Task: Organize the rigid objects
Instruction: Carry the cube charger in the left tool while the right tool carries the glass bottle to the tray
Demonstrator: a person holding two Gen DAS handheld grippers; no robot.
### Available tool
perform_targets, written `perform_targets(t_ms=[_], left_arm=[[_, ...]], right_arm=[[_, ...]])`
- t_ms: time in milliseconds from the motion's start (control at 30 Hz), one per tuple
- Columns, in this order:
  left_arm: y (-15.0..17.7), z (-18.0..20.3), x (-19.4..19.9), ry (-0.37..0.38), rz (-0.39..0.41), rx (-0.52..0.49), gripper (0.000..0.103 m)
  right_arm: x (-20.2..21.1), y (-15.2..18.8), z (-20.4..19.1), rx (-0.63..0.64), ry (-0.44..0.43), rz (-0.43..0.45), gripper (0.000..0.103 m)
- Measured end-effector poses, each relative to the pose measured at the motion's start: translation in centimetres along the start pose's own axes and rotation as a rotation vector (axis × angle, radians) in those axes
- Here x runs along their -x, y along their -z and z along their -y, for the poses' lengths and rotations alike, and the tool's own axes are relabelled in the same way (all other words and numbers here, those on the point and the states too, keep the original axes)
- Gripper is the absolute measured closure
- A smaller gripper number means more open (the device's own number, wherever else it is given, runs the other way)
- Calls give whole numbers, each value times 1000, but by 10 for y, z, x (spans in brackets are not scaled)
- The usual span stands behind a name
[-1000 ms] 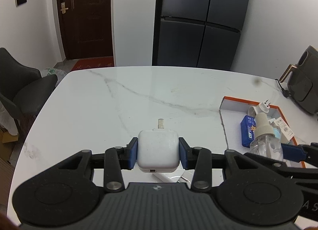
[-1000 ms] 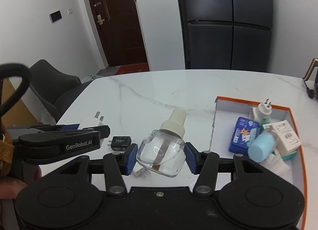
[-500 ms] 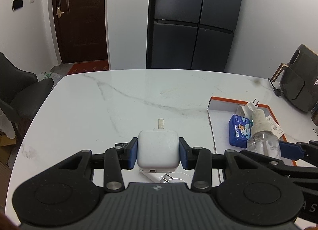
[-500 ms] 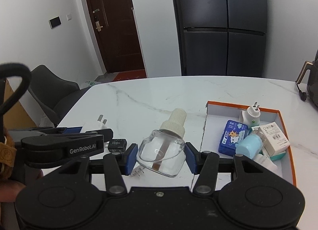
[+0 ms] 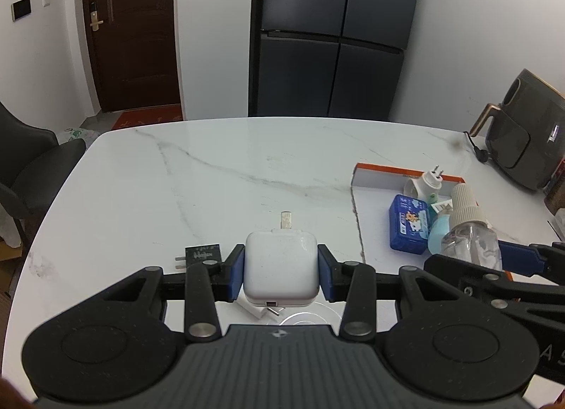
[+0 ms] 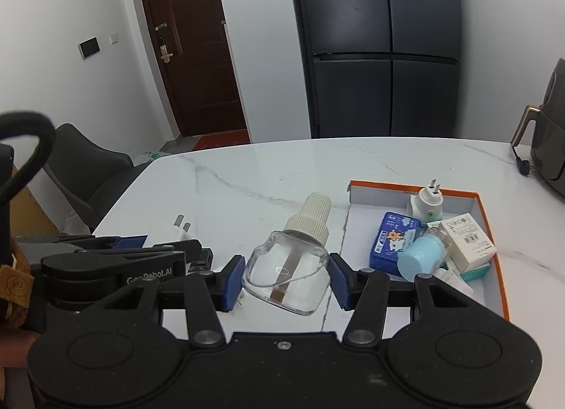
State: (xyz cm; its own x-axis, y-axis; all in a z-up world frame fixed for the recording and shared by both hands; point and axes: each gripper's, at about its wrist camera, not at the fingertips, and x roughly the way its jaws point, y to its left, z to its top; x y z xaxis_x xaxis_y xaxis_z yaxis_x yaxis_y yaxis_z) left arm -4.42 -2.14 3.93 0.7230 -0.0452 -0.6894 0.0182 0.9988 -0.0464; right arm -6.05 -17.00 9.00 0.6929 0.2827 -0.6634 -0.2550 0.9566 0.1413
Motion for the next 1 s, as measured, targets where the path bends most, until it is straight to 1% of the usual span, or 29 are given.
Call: perform_targets(t_ms=[433,1000], left_arm=[[4,20,4,36,-4,-33,61],[9,47,9,63,-4,-64,61]], right_arm=[[15,7,15,-37,39,12,41],[37,16,33,-75,84,24,41]])
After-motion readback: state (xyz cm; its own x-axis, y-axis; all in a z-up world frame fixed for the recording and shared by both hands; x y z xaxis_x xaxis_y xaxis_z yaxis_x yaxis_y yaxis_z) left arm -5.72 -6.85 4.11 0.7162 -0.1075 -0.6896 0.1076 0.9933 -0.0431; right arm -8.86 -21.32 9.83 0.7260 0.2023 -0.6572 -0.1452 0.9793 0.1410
